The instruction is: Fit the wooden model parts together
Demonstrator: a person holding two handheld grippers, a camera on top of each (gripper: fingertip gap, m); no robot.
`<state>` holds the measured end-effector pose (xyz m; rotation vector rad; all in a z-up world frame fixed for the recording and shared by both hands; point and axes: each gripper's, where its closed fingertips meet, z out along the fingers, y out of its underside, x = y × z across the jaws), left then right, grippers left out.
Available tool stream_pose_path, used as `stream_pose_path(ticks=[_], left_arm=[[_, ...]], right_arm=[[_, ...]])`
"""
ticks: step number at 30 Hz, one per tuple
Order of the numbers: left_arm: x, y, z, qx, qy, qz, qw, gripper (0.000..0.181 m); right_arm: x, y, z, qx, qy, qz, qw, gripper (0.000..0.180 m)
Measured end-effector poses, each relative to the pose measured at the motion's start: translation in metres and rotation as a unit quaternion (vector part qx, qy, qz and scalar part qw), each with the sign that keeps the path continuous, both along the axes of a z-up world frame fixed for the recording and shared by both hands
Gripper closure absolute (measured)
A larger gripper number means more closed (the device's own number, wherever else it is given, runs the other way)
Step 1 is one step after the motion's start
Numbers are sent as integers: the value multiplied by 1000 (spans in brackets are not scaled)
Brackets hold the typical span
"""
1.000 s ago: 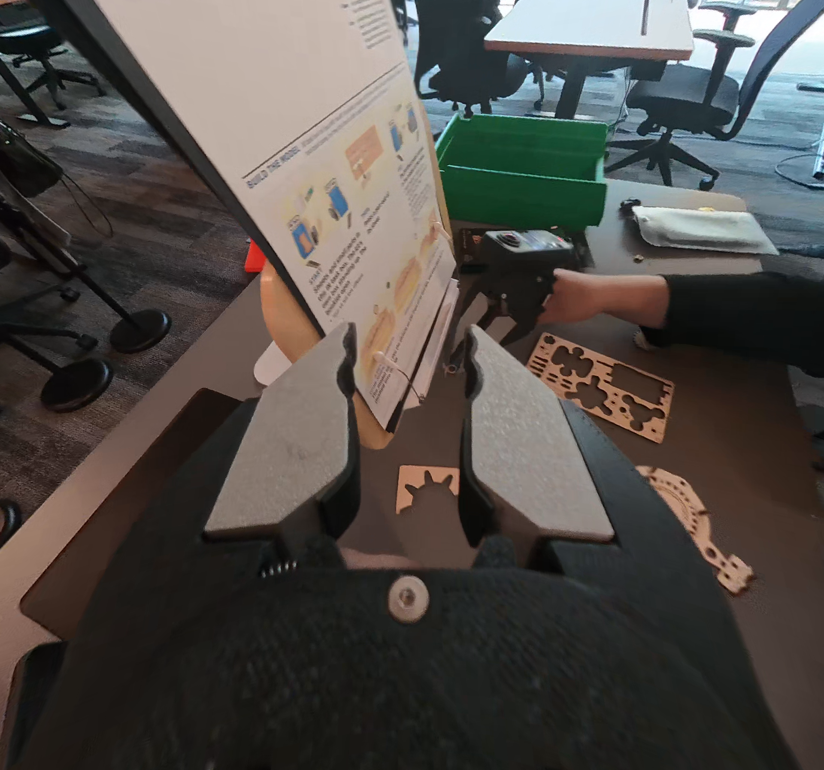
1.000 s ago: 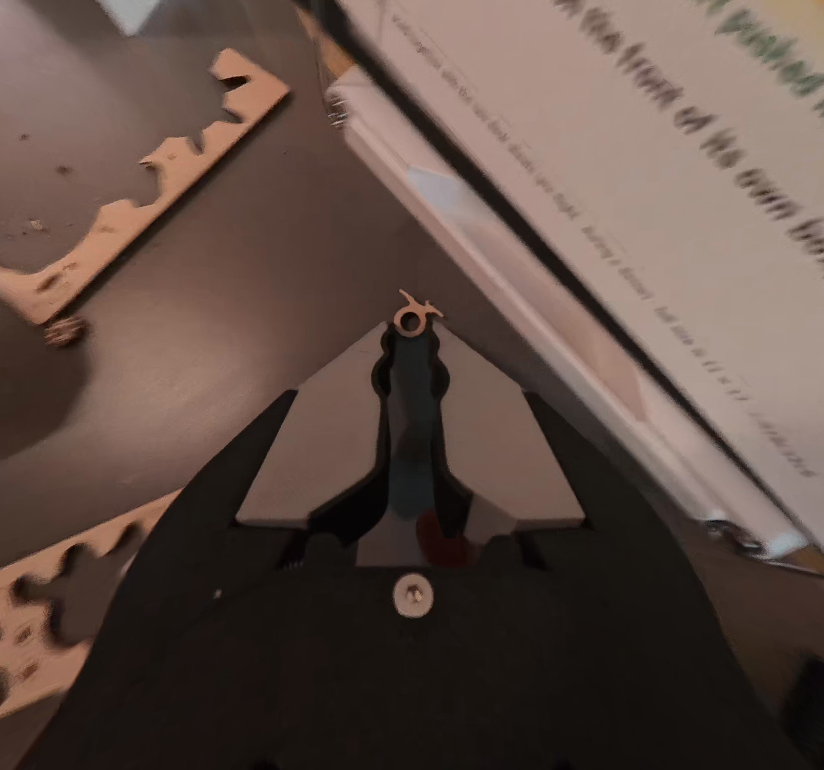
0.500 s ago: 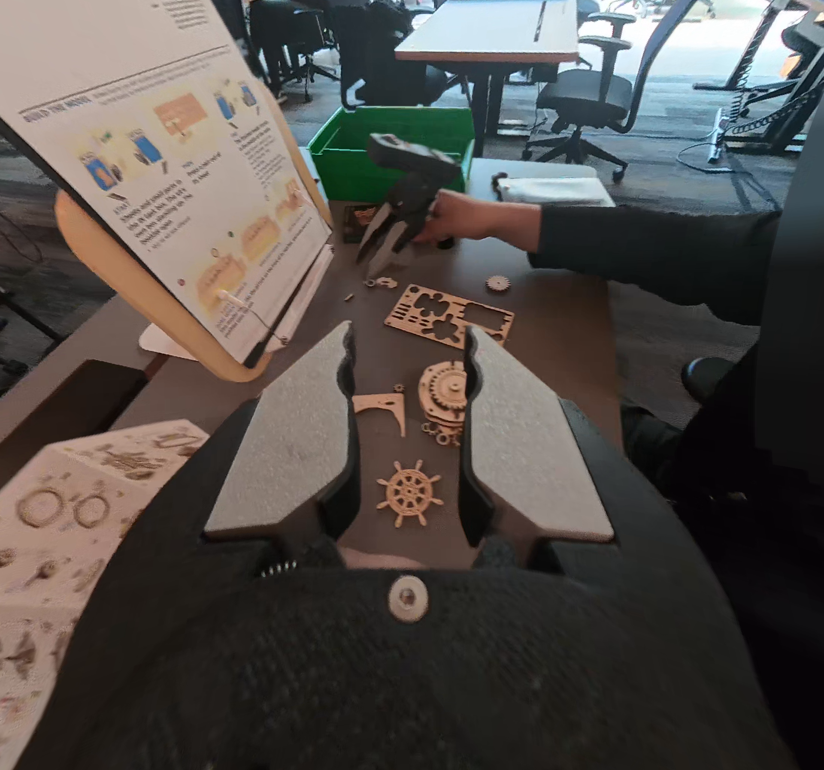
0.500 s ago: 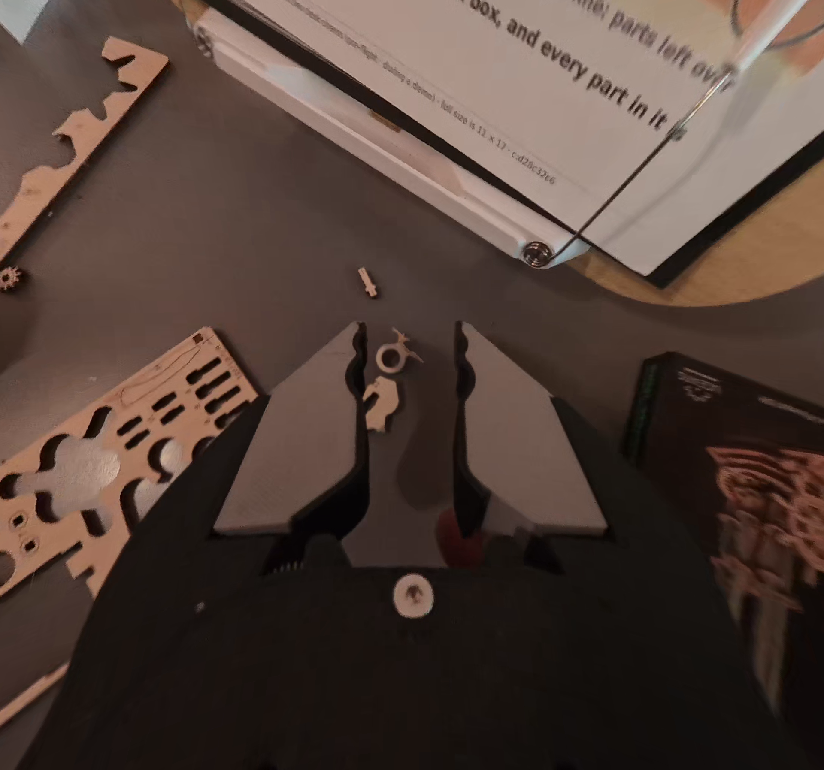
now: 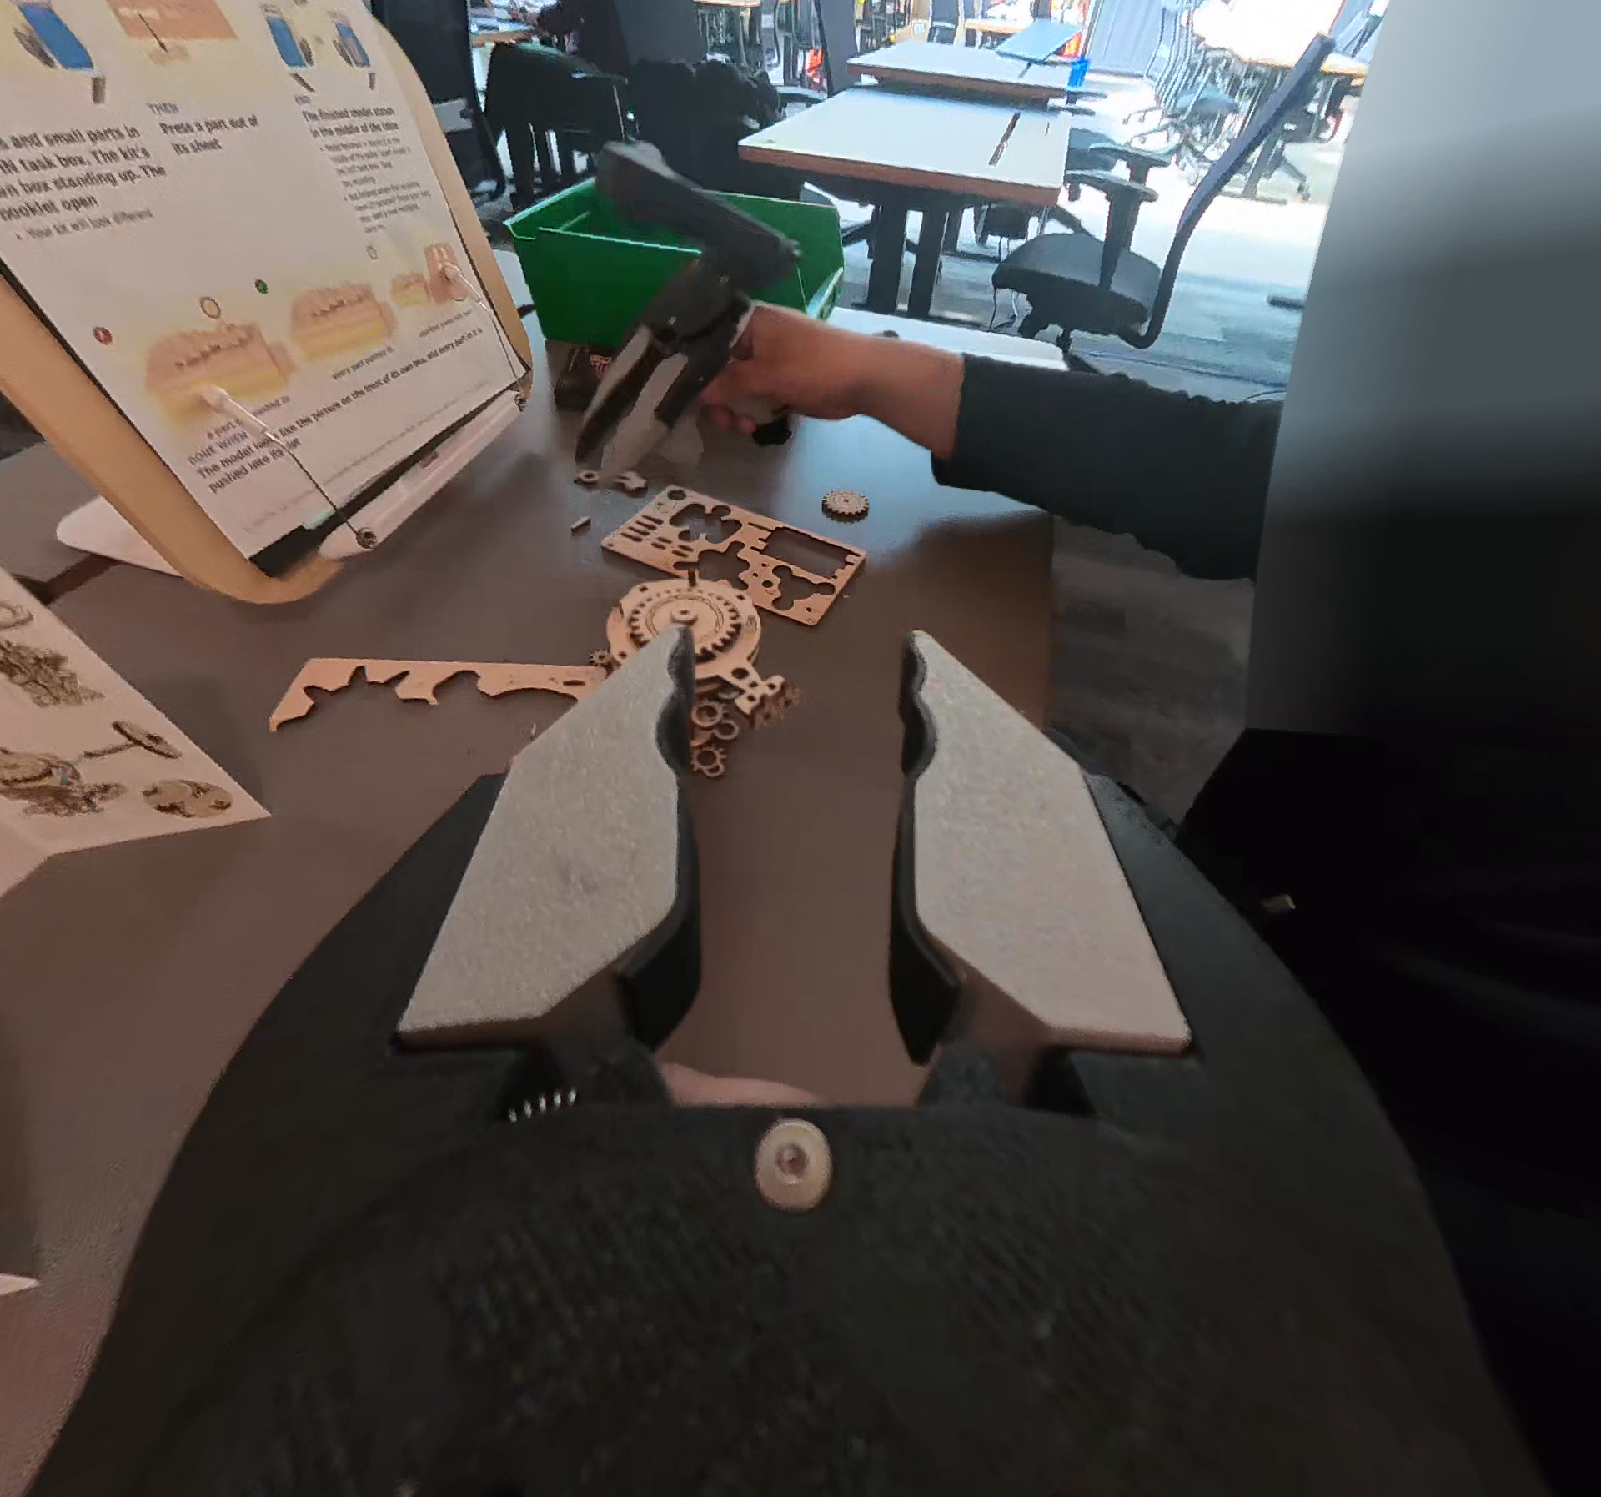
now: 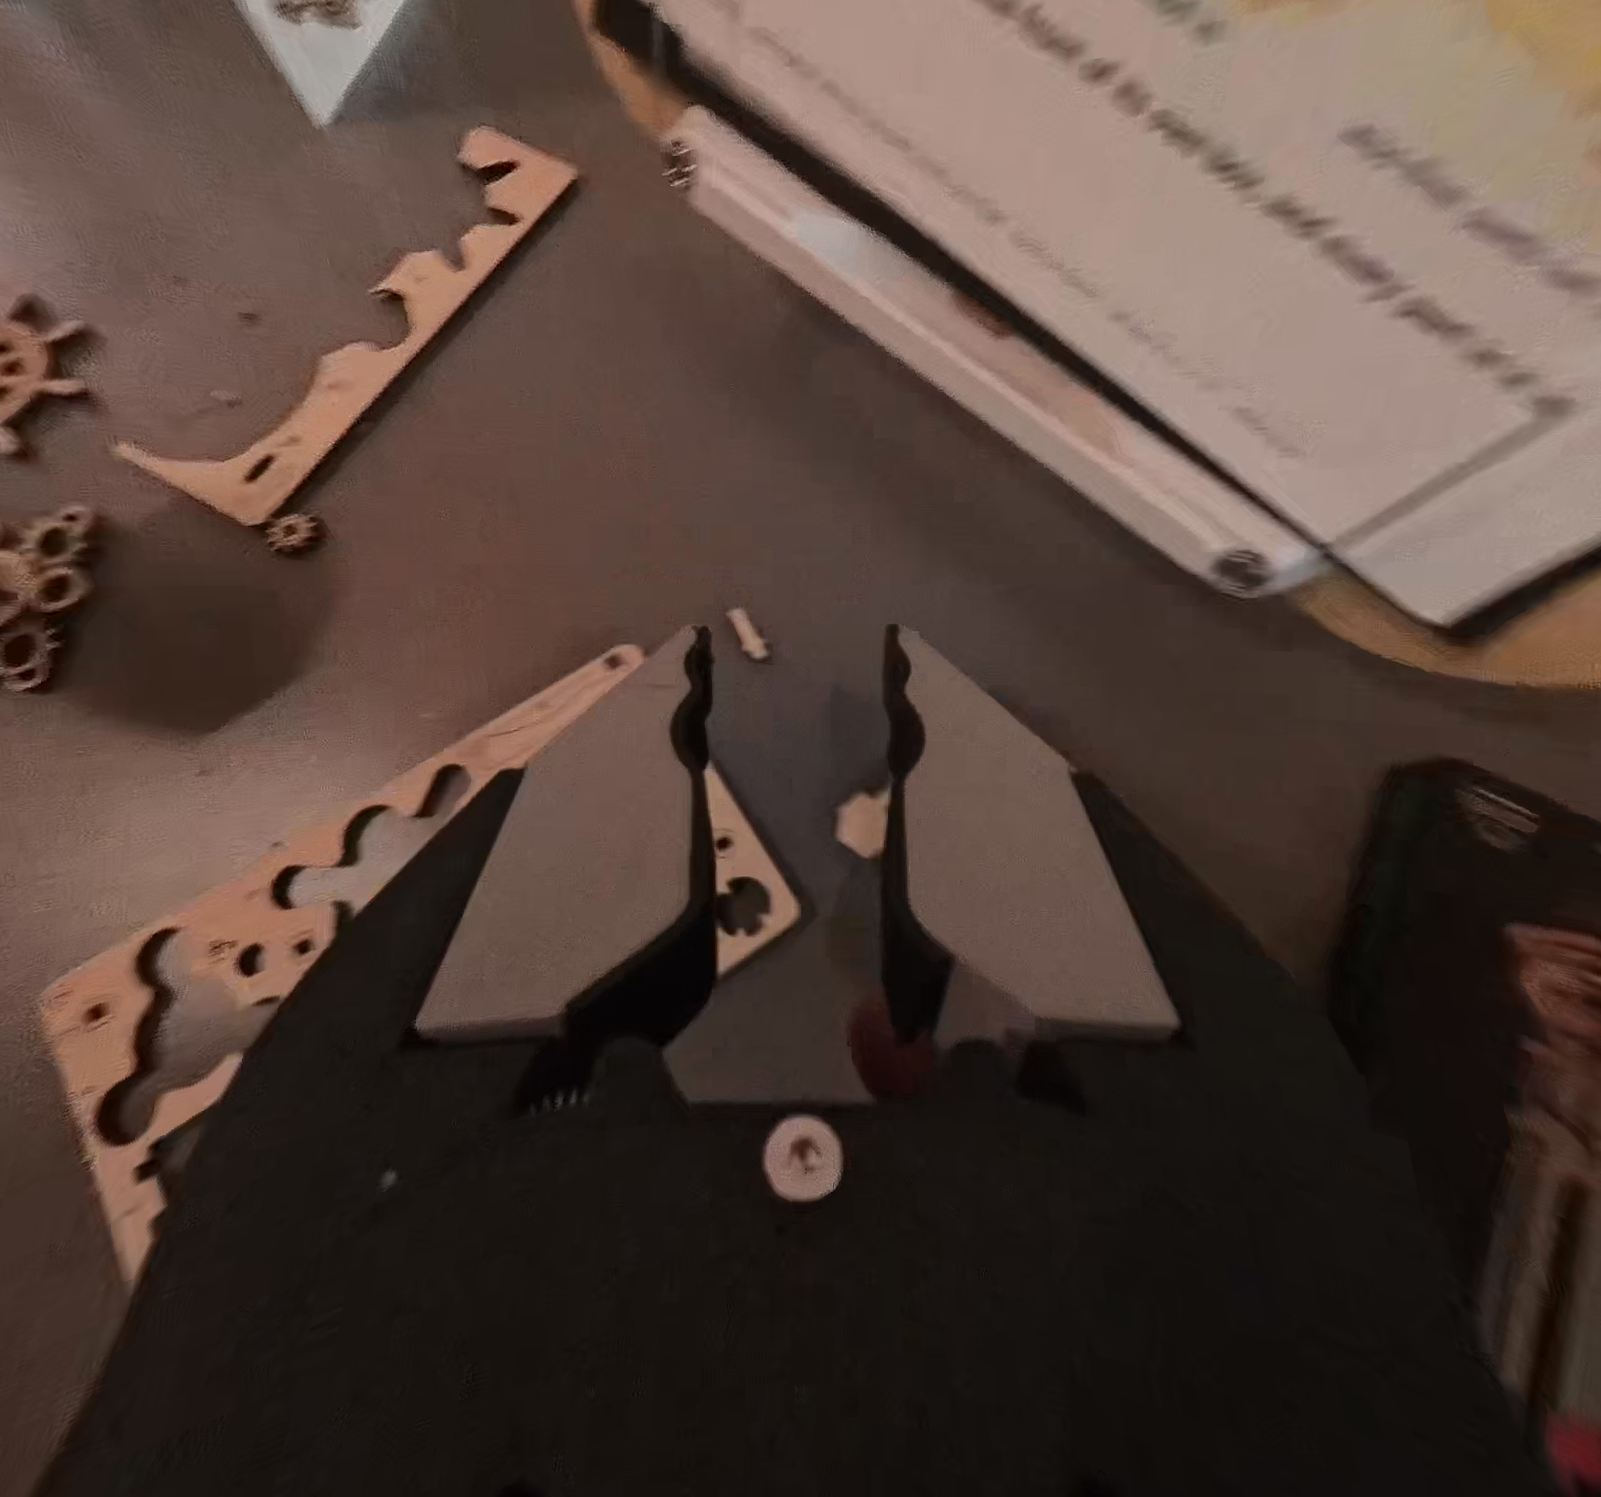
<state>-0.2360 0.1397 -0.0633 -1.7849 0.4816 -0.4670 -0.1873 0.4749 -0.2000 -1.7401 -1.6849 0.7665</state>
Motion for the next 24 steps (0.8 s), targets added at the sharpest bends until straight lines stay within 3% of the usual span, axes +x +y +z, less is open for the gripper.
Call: stream_pose_path(ticks=[2,5,7,10,13,17,21,24], left_arm=[[-4,-4,-6,1,-3,8,1000,136],[-6,-4,-9,15,-20,16,1000,137],[-4,-4,-10,19,-40,14,999,138],[-1,-6,-19,14,-39,13,999,138],[-3,-8,-35,1,-17,27,999,137],[2,-4,-55,-14,-23,25,999,135],[9,4,-65,-9,-22,23,999,130],[16,8,-66,2,-19,14,1000,121]], right_arm=[[16,38,8,46,5,-75,996,142],[25,56,-15,1,-33,-115,993,134],[24,46,-34,-40,-56,-102,992,139],[25,16,-34,-73,-53,-69,994,161],[37,-17,-34,-60,-69,-35,995,160],[67,-23,5,3,-15,-86,996,156],[114,-25,44,33,68,-152,985,125],[142,-42,42,41,86,-187,978,93]])
